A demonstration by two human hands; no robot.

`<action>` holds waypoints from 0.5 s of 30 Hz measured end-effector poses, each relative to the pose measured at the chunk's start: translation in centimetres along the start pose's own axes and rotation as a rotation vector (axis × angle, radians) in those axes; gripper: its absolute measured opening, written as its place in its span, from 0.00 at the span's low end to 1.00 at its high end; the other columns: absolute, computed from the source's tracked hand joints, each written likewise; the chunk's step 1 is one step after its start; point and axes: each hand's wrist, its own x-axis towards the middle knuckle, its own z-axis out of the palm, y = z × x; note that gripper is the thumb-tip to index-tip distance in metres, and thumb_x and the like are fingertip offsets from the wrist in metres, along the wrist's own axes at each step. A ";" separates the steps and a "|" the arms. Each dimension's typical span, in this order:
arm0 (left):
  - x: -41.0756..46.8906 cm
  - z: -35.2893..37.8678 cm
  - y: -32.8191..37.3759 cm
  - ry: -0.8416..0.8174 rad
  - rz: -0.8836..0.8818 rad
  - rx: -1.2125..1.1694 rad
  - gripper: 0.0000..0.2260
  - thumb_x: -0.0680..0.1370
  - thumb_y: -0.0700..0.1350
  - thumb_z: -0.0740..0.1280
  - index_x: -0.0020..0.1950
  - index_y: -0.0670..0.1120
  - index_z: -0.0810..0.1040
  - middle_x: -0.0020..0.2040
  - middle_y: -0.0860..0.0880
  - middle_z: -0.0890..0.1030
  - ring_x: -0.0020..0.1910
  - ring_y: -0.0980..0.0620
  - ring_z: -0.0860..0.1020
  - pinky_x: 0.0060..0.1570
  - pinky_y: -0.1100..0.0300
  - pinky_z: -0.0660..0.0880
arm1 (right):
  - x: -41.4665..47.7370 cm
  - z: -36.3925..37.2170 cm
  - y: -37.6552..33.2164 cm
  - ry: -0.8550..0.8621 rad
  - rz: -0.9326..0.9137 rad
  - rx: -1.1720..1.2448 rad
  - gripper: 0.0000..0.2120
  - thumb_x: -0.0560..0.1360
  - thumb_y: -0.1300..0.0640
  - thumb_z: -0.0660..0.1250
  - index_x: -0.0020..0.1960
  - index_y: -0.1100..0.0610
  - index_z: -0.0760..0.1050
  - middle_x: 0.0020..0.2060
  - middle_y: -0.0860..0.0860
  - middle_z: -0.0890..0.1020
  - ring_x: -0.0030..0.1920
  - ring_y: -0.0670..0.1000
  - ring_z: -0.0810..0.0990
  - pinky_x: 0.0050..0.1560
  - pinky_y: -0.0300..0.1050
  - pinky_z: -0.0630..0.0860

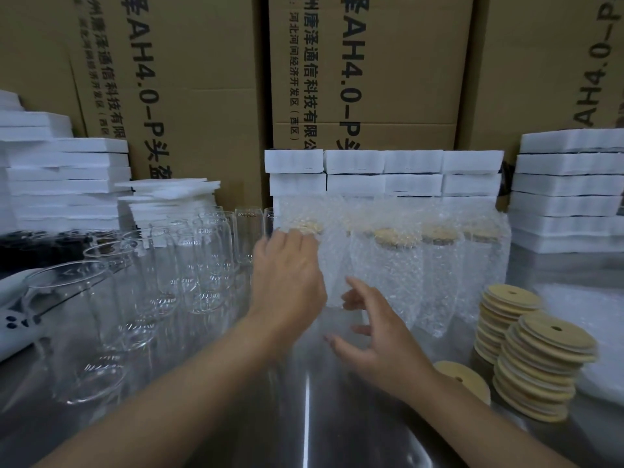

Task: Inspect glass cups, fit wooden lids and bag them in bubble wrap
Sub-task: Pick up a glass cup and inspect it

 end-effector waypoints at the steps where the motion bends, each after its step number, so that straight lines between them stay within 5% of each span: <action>1: -0.7 -0.4 1.0 0.022 0.049 -0.021 0.15 0.74 0.41 0.67 0.61 0.43 0.77 0.55 0.45 0.78 0.59 0.42 0.73 0.63 0.47 0.66 | 0.0 0.1 0.2 0.006 0.066 0.066 0.40 0.66 0.33 0.68 0.69 0.30 0.48 0.60 0.30 0.66 0.62 0.33 0.68 0.57 0.31 0.72; 5: -2.9 -0.7 3.4 0.112 0.208 -0.080 0.16 0.66 0.41 0.74 0.53 0.43 0.81 0.46 0.47 0.80 0.48 0.43 0.80 0.63 0.45 0.72 | 0.1 0.3 0.7 0.060 0.143 0.172 0.47 0.62 0.39 0.74 0.68 0.28 0.44 0.62 0.34 0.66 0.63 0.38 0.70 0.60 0.44 0.76; 8: -4.1 0.4 3.7 0.225 0.408 -0.202 0.16 0.63 0.36 0.75 0.50 0.41 0.83 0.42 0.46 0.80 0.45 0.44 0.79 0.67 0.48 0.65 | 0.1 -0.1 1.2 0.141 0.133 0.135 0.44 0.70 0.51 0.74 0.63 0.24 0.44 0.61 0.35 0.70 0.59 0.38 0.75 0.56 0.39 0.76; 11: -4.6 1.7 3.2 0.274 0.563 -0.283 0.16 0.64 0.35 0.74 0.52 0.40 0.83 0.44 0.46 0.80 0.49 0.49 0.74 0.69 0.46 0.64 | 0.1 -0.4 1.6 0.177 0.146 0.146 0.40 0.68 0.53 0.76 0.59 0.23 0.52 0.58 0.33 0.72 0.54 0.33 0.76 0.49 0.26 0.72; 15: -4.9 3.1 1.7 0.278 0.568 -0.557 0.21 0.73 0.45 0.68 0.65 0.41 0.73 0.61 0.46 0.71 0.66 0.51 0.69 0.74 0.49 0.60 | 0.2 -0.5 0.8 0.222 0.176 0.217 0.37 0.60 0.42 0.79 0.57 0.26 0.58 0.56 0.29 0.73 0.54 0.30 0.74 0.48 0.24 0.71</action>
